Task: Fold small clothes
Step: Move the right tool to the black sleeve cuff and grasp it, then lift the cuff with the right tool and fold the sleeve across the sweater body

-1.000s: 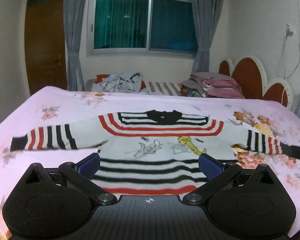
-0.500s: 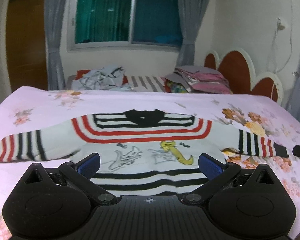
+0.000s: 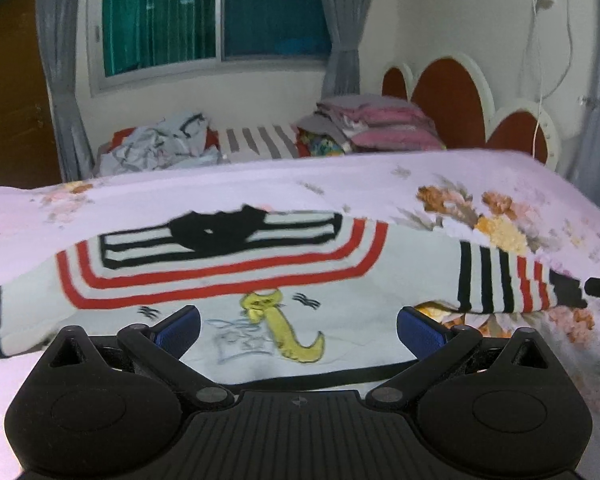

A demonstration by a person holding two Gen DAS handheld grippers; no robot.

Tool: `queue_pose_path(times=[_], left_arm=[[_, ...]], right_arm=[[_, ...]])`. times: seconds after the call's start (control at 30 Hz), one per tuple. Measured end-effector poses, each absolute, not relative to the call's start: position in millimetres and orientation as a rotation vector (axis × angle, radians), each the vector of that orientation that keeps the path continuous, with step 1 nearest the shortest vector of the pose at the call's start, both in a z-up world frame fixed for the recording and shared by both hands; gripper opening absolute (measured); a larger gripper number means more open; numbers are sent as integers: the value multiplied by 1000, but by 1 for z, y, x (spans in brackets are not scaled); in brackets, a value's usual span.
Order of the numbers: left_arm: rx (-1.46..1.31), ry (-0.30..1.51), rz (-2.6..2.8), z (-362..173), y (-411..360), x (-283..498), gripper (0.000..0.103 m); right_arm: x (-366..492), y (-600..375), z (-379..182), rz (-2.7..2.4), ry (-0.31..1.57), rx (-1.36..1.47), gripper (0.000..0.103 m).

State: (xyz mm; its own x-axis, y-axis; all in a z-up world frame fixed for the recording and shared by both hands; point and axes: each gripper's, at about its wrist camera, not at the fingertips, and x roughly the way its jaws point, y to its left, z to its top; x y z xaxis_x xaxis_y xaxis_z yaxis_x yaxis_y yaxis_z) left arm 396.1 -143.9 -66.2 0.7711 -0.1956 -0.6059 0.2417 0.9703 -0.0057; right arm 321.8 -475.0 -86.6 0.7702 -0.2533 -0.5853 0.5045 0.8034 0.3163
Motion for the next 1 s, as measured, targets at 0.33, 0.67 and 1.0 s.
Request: queue_pose_path(times=[0.33,0.67,1.0], left_arm=[[194,729,-212,-95,-194,432,103],[206,741,-144,-94,-208,467,103],[192,770,-66,-102,-186,489,103]], right_arm=[[354,-561,-153,-507,579,705,49],[373,-598,-180,-508,559,776,30],[392,-604,-161,-443,608,473,6]])
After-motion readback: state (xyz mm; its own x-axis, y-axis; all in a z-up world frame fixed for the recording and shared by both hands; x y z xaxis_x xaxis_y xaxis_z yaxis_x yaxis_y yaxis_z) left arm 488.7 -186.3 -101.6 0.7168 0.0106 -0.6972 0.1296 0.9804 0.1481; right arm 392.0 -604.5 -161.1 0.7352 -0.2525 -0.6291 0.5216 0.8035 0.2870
